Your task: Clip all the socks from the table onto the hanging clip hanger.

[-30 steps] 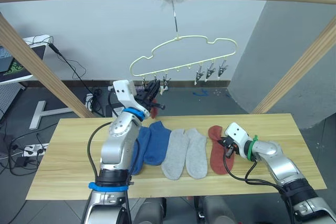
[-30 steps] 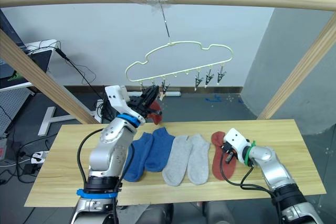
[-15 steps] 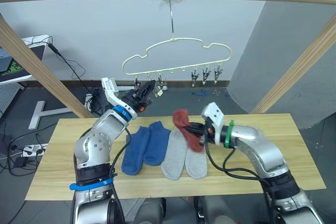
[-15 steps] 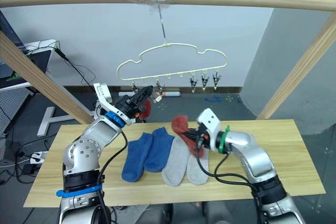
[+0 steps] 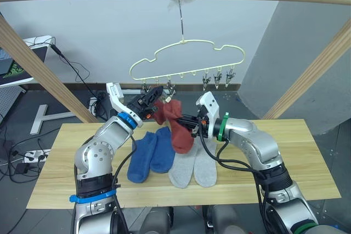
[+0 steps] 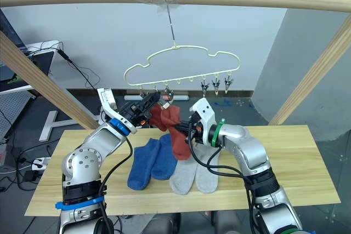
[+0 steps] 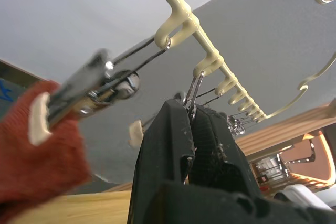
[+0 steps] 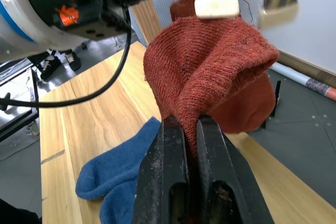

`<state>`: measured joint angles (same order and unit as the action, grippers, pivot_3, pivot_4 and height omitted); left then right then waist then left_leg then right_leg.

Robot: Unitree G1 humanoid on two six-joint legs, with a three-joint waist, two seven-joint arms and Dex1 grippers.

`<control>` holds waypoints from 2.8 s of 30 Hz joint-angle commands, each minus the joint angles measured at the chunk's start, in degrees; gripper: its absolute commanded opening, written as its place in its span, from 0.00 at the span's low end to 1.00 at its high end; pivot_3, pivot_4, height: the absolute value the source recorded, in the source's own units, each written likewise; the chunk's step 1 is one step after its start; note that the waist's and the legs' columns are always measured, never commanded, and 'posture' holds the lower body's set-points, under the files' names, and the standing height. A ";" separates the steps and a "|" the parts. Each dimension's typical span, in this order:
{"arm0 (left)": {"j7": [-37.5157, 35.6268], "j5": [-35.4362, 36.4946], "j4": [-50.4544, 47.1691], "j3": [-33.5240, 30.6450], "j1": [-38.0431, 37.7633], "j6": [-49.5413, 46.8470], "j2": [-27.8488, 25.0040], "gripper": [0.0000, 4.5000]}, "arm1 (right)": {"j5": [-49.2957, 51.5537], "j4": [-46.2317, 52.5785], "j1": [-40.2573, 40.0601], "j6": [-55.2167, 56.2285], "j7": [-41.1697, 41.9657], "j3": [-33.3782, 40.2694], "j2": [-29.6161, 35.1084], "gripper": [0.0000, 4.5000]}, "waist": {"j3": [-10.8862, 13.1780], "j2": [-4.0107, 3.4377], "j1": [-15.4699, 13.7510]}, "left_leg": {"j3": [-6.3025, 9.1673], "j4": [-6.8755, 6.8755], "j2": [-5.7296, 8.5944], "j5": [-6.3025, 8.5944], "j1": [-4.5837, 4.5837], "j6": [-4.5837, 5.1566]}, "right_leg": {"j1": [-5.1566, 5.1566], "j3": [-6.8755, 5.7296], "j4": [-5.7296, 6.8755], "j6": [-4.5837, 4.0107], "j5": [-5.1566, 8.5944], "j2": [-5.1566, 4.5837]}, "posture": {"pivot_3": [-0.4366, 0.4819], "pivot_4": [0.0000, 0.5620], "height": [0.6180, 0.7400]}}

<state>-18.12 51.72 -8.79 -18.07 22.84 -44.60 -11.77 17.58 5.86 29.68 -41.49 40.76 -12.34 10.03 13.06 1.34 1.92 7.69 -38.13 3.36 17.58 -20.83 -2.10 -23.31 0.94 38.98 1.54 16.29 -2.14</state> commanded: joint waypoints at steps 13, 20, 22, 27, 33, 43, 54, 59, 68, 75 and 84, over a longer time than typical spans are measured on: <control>0.18 0.72 -1.64 1.42 -1.02 -0.11 -0.32 0.00 | 2.52 -0.57 2.74 -0.03 -2.45 1.05 -2.78 0.01 | 0.00 -0.01 -0.01 | 0.00 0.03 0.00 0.00 -0.01 0.00 | -0.02 0.00 -0.01 0.00 0.00 0.00 | 0.47 0.42 1.00; -0.68 0.55 -1.72 1.17 -1.30 1.21 -0.56 0.20 | 2.43 -0.70 2.96 0.14 -2.52 0.59 -3.08 0.00 | 0.01 -0.01 0.00 | 0.00 0.05 0.00 0.00 -0.01 0.00 | -0.02 0.00 -0.02 0.00 0.00 0.00 | 0.47 0.42 1.00; -0.59 0.89 -1.76 0.93 -1.33 1.19 -0.51 0.34 | 2.24 -0.87 2.99 0.21 -2.85 0.59 -3.18 0.00 | 0.01 -0.01 -0.03 | 0.01 0.06 0.00 0.00 -0.03 0.00 | -0.05 0.00 -0.02 0.00 0.00 0.00 | 0.47 0.41 1.00; 0.41 -0.51 -2.01 0.88 -2.07 2.14 -0.81 0.67 | 1.84 -1.16 3.01 0.70 -3.35 0.07 -3.25 0.00 | 0.01 -0.01 -0.11 | 0.01 0.06 0.00 0.00 -0.08 0.00 | -0.09 0.00 -0.05 0.00 0.00 -0.01 | 0.47 0.41 1.00; -0.19 0.02 -3.24 1.05 -2.81 1.72 -1.75 1.00 | 1.48 -1.55 3.16 1.13 -4.05 -0.75 -3.63 0.00 | 0.01 -0.01 -0.05 | 0.01 0.07 0.00 0.00 -0.08 0.00 | -0.09 0.00 -0.05 0.00 0.00 -0.01 | 0.48 0.39 1.00; -1.17 0.74 -5.63 2.08 -4.84 0.60 -3.73 1.00 | -0.32 -4.00 4.09 2.69 -5.95 -0.93 -4.38 0.27 | 0.01 -0.01 -0.23 | 0.02 0.10 0.01 -0.01 -0.12 -0.01 | -0.16 0.01 -0.05 0.00 0.00 -0.01 | 0.49 0.38 1.00; -1.94 -0.25 -7.41 4.13 -6.57 0.49 -4.42 1.00 | 0.14 -2.38 2.70 1.44 -5.35 -1.38 -3.58 0.99 | 0.01 -0.01 -0.20 | 0.01 0.10 0.01 -0.01 -0.12 -0.02 | -0.17 0.02 -0.05 0.00 0.00 -0.01 | 0.48 0.37 1.00; -3.71 -2.86 -9.93 7.33 -8.34 1.58 -6.14 1.00 | -0.85 -2.05 1.82 2.04 -5.82 -0.84 -1.47 0.99 | 0.01 -0.01 -0.22 | 0.01 0.11 0.01 -0.01 -0.12 -0.02 | -0.17 0.02 -0.05 0.00 0.00 -0.01 | 0.48 0.37 1.00; -3.89 -16.50 -11.71 16.50 -8.09 12.56 -4.71 1.00 | 0.05 0.04 -0.53 2.33 -4.82 1.53 4.56 0.99 | 0.01 -0.01 -0.35 | -0.01 0.10 0.02 -0.01 -0.13 -0.01 | -0.16 0.04 -0.06 0.00 0.00 -0.01 | 0.47 0.37 1.00; -1.94 -27.24 -6.77 20.14 -4.27 21.47 -2.35 0.55 | 1.16 3.73 -2.22 1.27 -4.31 3.38 7.70 1.00 | 0.01 -0.01 -0.27 | -0.03 0.13 0.01 -0.01 -0.14 -0.01 | -0.16 0.03 -0.07 0.00 0.00 -0.01 | 0.47 0.38 1.00; 0.16 -34.61 6.15 19.71 2.62 29.65 1.08 0.55 | 2.88 7.16 -2.24 -1.42 -6.15 6.26 8.47 1.00 | 0.01 0.00 -0.21 | -0.04 0.10 0.01 -0.01 -0.16 -0.01 | -0.15 0.01 -0.08 0.00 0.00 -0.01 | 0.43 0.37 1.00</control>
<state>-18.13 18.54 -3.64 1.85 23.91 -17.50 -11.10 19.29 11.06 27.03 -43.06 35.07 -7.24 18.91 13.07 1.34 1.71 7.66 -38.04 3.39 17.57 -20.99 -2.11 -23.46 0.96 38.91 1.54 16.29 -2.16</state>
